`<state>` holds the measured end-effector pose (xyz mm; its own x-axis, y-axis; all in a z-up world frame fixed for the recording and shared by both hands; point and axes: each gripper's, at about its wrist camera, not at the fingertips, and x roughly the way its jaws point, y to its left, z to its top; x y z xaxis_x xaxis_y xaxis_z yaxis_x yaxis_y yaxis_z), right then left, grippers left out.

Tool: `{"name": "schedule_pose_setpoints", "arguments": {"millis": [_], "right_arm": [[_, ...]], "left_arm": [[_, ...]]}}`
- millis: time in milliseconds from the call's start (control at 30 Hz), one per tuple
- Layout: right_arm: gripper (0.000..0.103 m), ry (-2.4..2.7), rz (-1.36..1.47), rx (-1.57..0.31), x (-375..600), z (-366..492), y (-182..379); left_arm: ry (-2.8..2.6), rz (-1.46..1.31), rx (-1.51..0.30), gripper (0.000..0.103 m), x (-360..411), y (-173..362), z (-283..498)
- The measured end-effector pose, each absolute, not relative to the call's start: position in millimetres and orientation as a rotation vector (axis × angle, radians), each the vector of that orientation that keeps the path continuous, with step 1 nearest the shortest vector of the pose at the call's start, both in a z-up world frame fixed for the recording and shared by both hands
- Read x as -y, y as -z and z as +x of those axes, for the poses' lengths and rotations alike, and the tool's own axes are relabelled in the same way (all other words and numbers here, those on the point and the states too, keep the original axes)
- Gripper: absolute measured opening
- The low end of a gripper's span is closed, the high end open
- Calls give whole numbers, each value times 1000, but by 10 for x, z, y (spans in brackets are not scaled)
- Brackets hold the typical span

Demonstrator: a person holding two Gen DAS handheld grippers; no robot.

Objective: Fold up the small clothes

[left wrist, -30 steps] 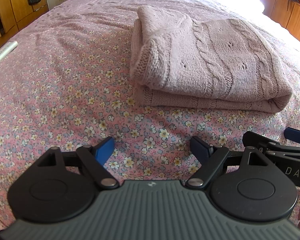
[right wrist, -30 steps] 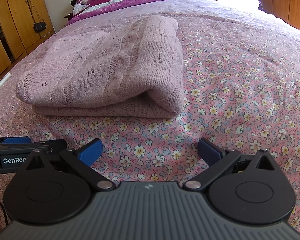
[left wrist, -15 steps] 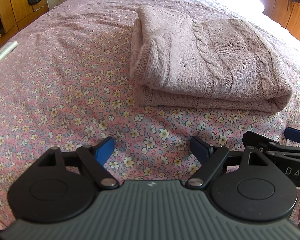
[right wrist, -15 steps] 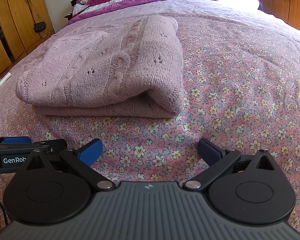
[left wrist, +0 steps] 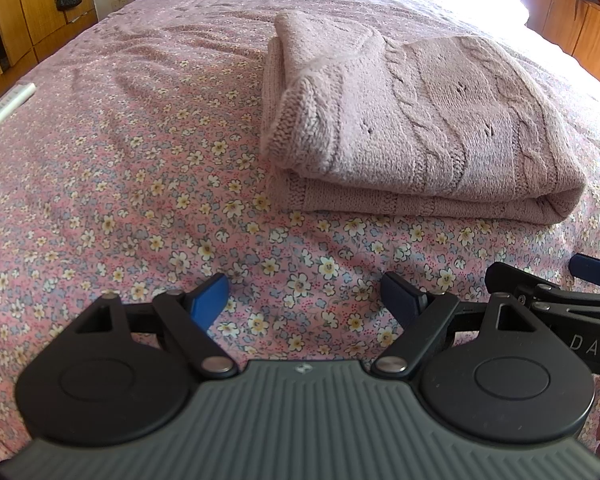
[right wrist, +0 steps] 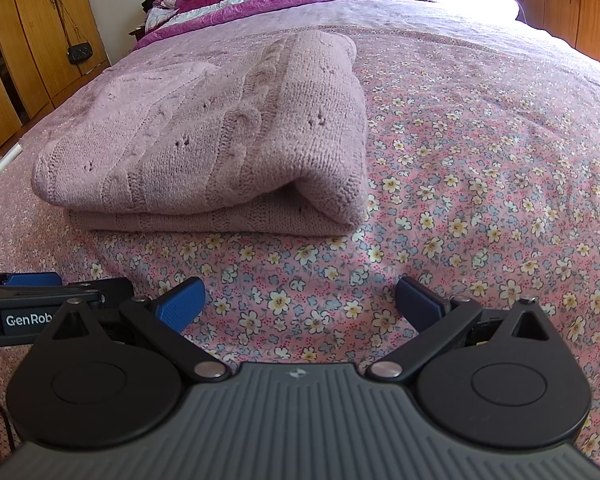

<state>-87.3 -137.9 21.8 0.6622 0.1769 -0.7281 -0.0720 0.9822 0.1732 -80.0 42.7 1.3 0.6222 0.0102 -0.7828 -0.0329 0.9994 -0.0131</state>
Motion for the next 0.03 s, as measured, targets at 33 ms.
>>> {"name": "schedule_pose_setpoints", "arguments": {"millis": [33], "right_arm": [[103,-141,133,-836,1376,-876,-217]], "left_arm": [[-24,-26,-898,85,-427,-11,-803]]}}
